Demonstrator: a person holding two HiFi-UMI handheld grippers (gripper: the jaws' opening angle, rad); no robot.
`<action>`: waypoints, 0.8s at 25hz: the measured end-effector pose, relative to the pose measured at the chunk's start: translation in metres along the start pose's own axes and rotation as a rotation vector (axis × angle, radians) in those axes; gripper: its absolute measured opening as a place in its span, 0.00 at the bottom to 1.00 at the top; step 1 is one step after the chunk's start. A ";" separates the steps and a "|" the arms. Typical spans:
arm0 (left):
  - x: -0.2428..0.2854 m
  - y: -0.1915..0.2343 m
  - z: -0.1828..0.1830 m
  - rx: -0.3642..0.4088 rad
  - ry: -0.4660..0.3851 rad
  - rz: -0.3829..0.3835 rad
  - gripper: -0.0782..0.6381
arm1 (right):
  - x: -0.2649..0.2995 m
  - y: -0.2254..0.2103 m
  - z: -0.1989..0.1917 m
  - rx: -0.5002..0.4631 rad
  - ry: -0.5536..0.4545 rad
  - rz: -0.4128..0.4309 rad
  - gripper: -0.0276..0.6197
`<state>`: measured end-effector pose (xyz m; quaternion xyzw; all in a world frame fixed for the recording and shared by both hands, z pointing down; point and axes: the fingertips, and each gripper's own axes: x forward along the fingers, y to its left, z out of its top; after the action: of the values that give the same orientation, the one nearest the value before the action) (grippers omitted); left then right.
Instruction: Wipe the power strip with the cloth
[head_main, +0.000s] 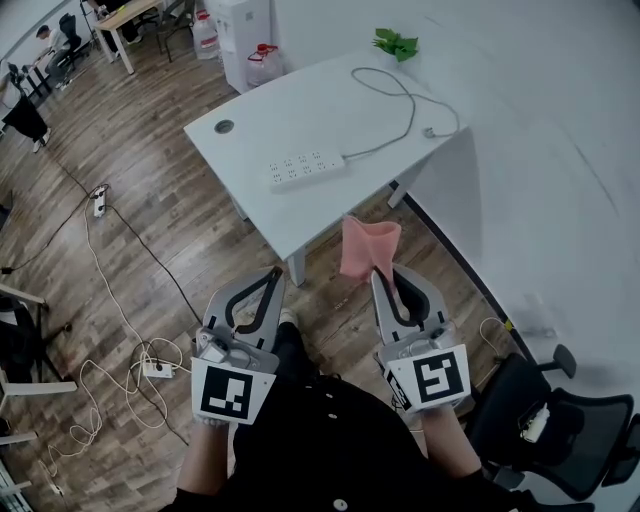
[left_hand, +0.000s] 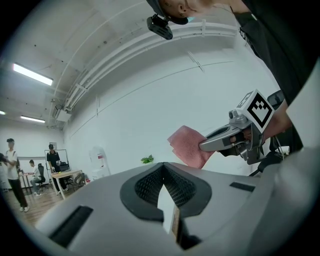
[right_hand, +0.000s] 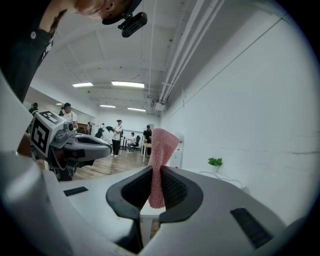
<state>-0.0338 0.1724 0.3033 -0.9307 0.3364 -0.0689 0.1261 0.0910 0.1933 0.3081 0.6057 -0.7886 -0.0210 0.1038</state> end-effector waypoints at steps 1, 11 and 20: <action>0.005 0.008 -0.003 0.000 0.004 0.000 0.13 | 0.009 -0.002 0.001 -0.002 0.001 -0.001 0.14; 0.069 0.092 -0.018 -0.008 -0.007 -0.013 0.13 | 0.114 -0.025 0.020 -0.009 0.008 -0.008 0.14; 0.116 0.160 -0.037 -0.017 -0.018 -0.022 0.13 | 0.199 -0.041 0.027 -0.019 0.024 -0.022 0.14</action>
<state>-0.0503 -0.0285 0.2984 -0.9360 0.3254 -0.0592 0.1201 0.0763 -0.0112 0.3024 0.6136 -0.7803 -0.0222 0.1188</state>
